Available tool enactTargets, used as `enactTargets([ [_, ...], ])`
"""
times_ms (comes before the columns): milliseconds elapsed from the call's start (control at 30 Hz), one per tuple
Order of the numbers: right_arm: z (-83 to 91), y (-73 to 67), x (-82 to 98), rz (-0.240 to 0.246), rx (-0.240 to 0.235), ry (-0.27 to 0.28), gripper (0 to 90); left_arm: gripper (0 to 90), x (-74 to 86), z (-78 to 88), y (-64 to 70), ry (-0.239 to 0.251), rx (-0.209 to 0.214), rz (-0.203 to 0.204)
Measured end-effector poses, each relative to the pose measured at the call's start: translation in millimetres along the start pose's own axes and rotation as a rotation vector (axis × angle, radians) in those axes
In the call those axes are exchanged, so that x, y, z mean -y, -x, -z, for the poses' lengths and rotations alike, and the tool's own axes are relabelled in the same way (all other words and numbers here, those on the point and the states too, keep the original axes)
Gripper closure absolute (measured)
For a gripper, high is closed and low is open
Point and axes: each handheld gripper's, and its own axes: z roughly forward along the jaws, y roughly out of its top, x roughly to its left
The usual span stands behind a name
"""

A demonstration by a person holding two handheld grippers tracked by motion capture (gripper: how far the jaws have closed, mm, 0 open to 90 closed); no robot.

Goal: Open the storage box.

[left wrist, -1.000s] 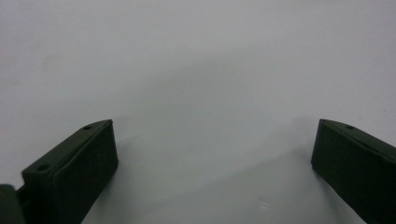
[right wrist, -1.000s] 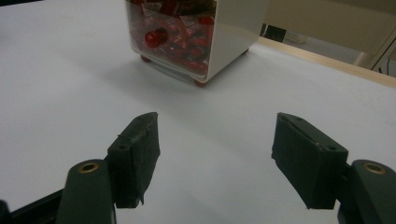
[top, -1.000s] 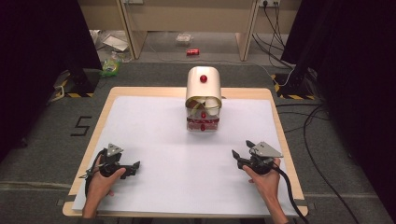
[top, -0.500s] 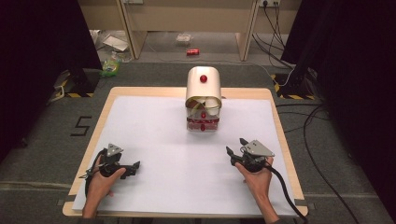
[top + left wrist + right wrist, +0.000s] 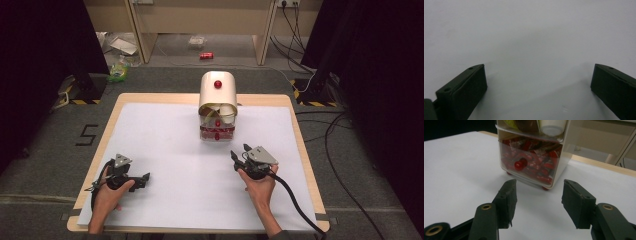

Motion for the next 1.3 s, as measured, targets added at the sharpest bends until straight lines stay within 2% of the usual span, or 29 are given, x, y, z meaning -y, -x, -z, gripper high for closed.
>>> enactTargets([
  [67, -0.9, -1.5, -0.8, -0.007, 0.000, 0.000, 46.4, 0.0, 0.0, 0.0, 0.0, 0.000, 0.000, 0.000],
  [133, -4.0, -5.3, -2.3, 0.007, 0.011, 0.009, 46.8, 0.0, 0.0, 0.0, 0.0, 0.000, 0.000, 0.000],
  [267, -11.2, -15.9, -5.2, 0.006, 0.000, 0.018, 47.6, 0.0, 0.0, 0.0, 0.1, 0.000, 0.000, 0.000],
  [300, -15.3, -22.2, -6.3, 0.008, -0.006, 0.017, 49.4, 0.0, 0.0, 0.0, 0.1, 0.000, 0.000, 0.000],
  [333, -15.3, -22.2, -6.3, 0.008, -0.006, 0.017, 49.4, 0.0, 0.0, 0.0, 0.1, 0.001, 0.000, 0.000],
  [400, -19.4, -27.0, -7.0, -0.003, -0.012, 0.017, 49.8, 0.0, 0.0, 0.0, 0.0, 0.001, 0.000, 0.000],
  [467, -25.2, -31.7, -6.9, -0.038, -0.014, 0.028, 50.6, 0.0, 0.1, 0.0, 0.1, 0.001, 0.000, 0.000],
  [700, -29.9, -35.6, -9.2, -0.060, -0.006, 0.048, 53.3, 0.0, 0.1, 0.0, 0.1, 0.001, 0.000, 0.000],
  [833, -33.6, -37.8, -10.2, -0.056, -0.002, 0.050, 55.0, 0.0, 0.1, 0.0, 0.1, 0.001, 0.000, 0.000],
  [1000, -39.7, -39.2, -8.4, -0.060, 0.002, 0.039, 57.5, 0.0, 0.1, 0.0, 0.1, 0.001, 0.000, 0.000],
  [1300, -50.5, -43.0, -7.6, -0.063, 0.042, 0.027, 62.5, 0.0, 0.1, 0.0, 0.2, 0.001, -0.001, -0.001],
])
